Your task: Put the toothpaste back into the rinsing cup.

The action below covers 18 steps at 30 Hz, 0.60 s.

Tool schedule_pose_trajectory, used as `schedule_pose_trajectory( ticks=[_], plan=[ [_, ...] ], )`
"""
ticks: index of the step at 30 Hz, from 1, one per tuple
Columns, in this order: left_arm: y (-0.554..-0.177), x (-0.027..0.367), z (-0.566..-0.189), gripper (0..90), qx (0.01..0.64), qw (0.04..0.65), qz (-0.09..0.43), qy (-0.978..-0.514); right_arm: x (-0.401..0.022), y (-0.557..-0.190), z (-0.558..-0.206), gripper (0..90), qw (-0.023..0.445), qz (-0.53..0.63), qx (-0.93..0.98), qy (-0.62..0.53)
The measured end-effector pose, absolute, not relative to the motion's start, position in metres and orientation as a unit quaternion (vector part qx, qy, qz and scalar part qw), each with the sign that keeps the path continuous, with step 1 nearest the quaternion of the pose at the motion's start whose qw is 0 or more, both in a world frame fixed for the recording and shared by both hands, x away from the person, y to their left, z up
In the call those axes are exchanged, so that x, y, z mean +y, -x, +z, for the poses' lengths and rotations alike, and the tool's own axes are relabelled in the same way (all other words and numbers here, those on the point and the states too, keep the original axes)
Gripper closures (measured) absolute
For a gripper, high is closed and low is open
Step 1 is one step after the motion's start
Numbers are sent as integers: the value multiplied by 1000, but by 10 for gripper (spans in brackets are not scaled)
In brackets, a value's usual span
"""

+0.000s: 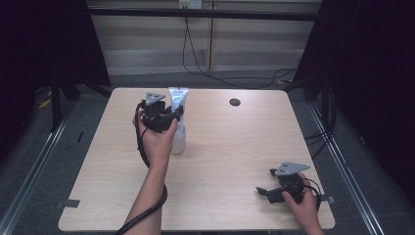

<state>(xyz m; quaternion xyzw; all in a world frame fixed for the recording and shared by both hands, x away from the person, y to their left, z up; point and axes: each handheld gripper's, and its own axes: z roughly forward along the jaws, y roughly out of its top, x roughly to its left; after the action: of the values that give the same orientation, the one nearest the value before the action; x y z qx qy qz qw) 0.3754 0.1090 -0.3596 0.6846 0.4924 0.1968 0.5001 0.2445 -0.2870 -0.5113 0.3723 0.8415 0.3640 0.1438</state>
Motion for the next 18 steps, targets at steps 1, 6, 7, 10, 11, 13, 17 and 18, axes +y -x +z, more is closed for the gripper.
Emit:
schedule_pose_trajectory(
  ticks=[1,6,7,10,11,13,17,18],
  plan=[
    [-375,109,-360,699,492,500,197,-685,-287,-244,-511,108,144,364,842,-372],
    [-382,109,-361,698,495,496,201,-685,-287,-245,-511,108,143,364,842,-372],
    [-382,109,-361,698,495,496,201,-685,-287,-245,-511,108,143,364,842,-372],
    [-386,108,-361,698,496,492,204,-685,-287,-244,-511,108,143,364,841,-373],
    [-386,108,-361,697,496,492,204,-685,-287,-244,-511,108,143,364,841,-373],
    [-388,109,-362,697,497,495,206,-682,-287,-244,-511,108,143,363,841,-373],
    [-391,109,-365,697,496,492,212,-684,-287,-244,-511,108,143,364,841,-373],
    [-391,109,-366,697,495,490,214,-685,-287,-244,-511,108,143,364,841,-373]
  ],
)
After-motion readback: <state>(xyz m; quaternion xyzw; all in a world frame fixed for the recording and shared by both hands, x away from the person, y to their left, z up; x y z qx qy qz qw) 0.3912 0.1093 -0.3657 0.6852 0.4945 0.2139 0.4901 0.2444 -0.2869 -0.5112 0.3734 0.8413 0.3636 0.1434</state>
